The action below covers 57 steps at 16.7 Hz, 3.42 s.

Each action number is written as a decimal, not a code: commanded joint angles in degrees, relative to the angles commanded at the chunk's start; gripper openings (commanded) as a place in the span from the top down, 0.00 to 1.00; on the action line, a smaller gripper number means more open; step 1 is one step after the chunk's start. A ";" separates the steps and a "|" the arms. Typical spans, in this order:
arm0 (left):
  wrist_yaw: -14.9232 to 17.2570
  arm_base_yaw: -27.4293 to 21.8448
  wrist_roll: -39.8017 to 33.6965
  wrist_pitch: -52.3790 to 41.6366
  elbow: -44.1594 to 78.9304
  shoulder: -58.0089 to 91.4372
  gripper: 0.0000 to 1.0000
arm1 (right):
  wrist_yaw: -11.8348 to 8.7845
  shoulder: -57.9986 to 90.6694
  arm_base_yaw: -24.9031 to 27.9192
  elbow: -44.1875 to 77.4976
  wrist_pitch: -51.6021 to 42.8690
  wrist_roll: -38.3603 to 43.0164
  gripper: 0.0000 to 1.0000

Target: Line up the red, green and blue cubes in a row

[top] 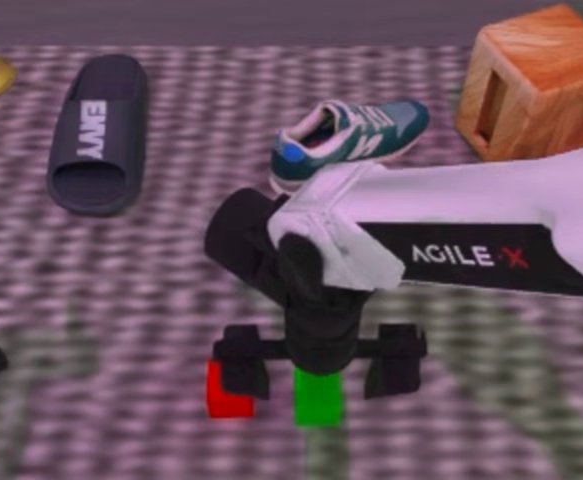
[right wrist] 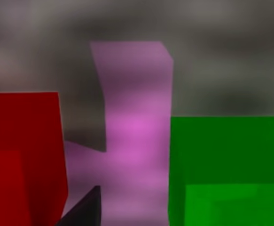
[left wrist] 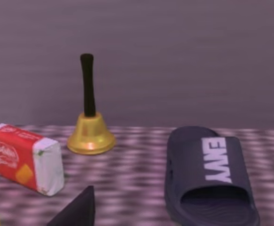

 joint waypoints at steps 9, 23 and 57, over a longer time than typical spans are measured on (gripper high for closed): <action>0.00 0.00 0.00 0.00 0.00 0.00 0.00 | -0.04 -4.05 0.45 8.44 -12.90 0.04 0.00; 2.01 -6.97 4.43 -14.78 19.47 17.86 0.00 | 5.08 -22.69 -7.40 -4.25 -5.11 -9.23 0.00; 0.29 -32.35 24.27 -69.94 116.96 137.17 0.00 | -0.62 -122.48 -50.63 -84.56 51.72 -51.64 0.00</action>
